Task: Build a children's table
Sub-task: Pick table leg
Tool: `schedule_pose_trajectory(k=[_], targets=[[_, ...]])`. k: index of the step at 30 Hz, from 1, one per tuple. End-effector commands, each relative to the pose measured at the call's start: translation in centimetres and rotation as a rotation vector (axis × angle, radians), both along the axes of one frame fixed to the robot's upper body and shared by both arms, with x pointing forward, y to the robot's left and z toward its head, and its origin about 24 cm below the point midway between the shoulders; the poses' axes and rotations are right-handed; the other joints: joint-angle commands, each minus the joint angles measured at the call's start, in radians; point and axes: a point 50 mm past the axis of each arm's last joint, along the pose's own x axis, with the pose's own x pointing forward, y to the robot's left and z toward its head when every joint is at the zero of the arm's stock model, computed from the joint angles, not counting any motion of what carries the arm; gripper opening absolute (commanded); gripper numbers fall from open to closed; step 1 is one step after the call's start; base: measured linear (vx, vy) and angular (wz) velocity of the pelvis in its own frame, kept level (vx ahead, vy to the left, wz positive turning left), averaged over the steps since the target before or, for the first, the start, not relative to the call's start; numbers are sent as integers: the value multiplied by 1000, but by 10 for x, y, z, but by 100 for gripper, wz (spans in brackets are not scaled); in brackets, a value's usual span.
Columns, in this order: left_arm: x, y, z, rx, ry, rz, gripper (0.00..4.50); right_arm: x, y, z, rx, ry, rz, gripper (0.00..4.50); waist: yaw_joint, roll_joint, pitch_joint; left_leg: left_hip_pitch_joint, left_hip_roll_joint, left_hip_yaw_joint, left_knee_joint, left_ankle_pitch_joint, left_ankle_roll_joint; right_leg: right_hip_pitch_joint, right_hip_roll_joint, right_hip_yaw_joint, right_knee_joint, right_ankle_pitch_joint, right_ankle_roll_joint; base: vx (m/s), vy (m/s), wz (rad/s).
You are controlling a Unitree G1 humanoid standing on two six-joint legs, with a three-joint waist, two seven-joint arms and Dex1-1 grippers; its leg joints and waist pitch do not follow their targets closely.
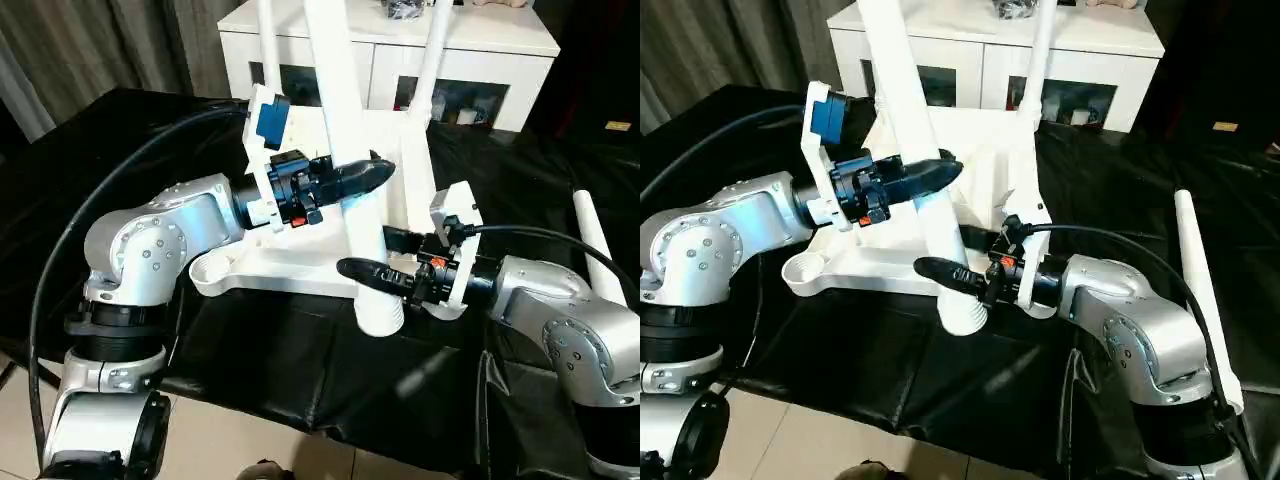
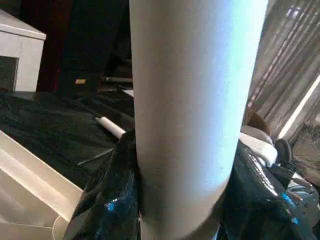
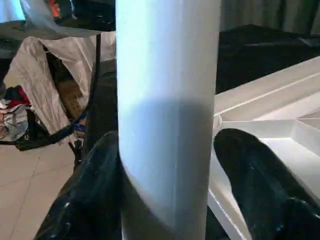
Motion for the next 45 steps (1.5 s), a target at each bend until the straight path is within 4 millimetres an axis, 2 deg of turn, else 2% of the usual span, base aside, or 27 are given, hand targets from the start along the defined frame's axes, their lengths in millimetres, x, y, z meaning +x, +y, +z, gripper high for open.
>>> schedule_pose_trajectory(k=[1,3,4,6,9,10,12,13,15,18,26,27,29,32,37,42,45], targets=[[0,0,12,-30,-47,-19,181,1,-5,-3,-31,12,-36,270,1,-16,-64,27,118,-56,-79,-112,14,41,-136,75,-84,-117,-209,0,0,0],[0,1,11,-27,-47,-16,181,3,-6,-2,-26,8,-47,264,2,-16,-63,26,118,-56,-80,-120,12,41,-137,75,-86,-132,-206,0,0,0],[0,1,11,-26,-47,-13,181,4,-6,-1,-20,2,-59,239,1,-16,-64,27,119,-56,-80,-121,10,41,-137,76,-86,-136,-205,0,0,0],[0,1,10,-24,-46,-9,181,5,-5,-1,-16,-1,-65,230,1,-15,-64,29,120,-57,-81,-124,6,39,-135,75,-85,-134,-204,0,0,0],[6,2,7,-4,-31,59,181,7,-4,2,17,-9,-92,212,-1,-14,-65,29,120,-58,-82,-122,3,38,-135,75,-83,-120,-207,0,0,0],[14,3,4,5,15,118,181,9,-4,5,51,-6,-115,192,0,-15,-65,29,119,-56,-81,-125,1,38,-136,76,-84,-119,-210,0,0,0],[22,5,1,3,70,191,250,10,-2,8,117,16,-125,189,0,-15,-66,30,115,-55,-78,-127,2,38,-136,76,-85,-120,-220,0,0,0],[26,6,0,-11,86,217,250,10,-1,10,149,26,-117,189,3,-17,-69,28,117,-57,-78,-112,5,43,-140,75,-83,-107,-223,0,0,0],[27,7,0,-29,97,228,254,8,1,13,182,39,-98,184,2,-16,-70,26,120,-58,-79,-94,8,42,-136,72,-78,-71,-222,0,0,0],[25,5,1,-42,91,209,291,7,1,14,197,44,-88,183,4,-16,-72,26,119,-56,-77,-81,16,43,-140,73,-77,-49,-221,0,0,0],[6,-4,-2,9,4,70,345,5,2,12,167,50,-83,183,2,-14,-66,27,120,-56,-84,-123,-7,39,-138,75,-84,-125,-201,0,0,0],[6,-4,-3,8,0,69,355,5,2,12,165,51,-84,183,3,-13,-65,31,121,-56,-85,-130,-12,36,-137,75,-85,-133,-199,0,0,0],[8,-4,-3,7,11,89,363,5,2,11,160,49,-82,183,3,-13,-65,30,121,-56,-86,-137,-20,37,-136,75,-84,-131,-199,0,0,0],[7,-5,-4,8,13,84,363,5,2,11,160,49,-82,183,3,-14,-65,28,119,-56,-86,-133,-20,39,-138,75,-84,-130,-198,0,0,0],[6,-7,-2,-27,6,68,309,4,3,10,149,47,-68,183,4,-15,-67,26,119,-54,-82,-114,-9,41,-140,75,-84,-109,-201,0,0,0],[2,-17,-6,-25,15,28,283,1,4,9,143,53,-46,183,3,-14,-66,27,120,-55,-84,-127,-8,40,-139,75,-85,-121,-200,0,0,0],[1,-19,-8,-29,35,20,242,0,5,8,141,52,-39,183,3,-14,-64,27,120,-55,-84,-138,-10,39,-140,76,-89,-143,-198,0,0,0]])
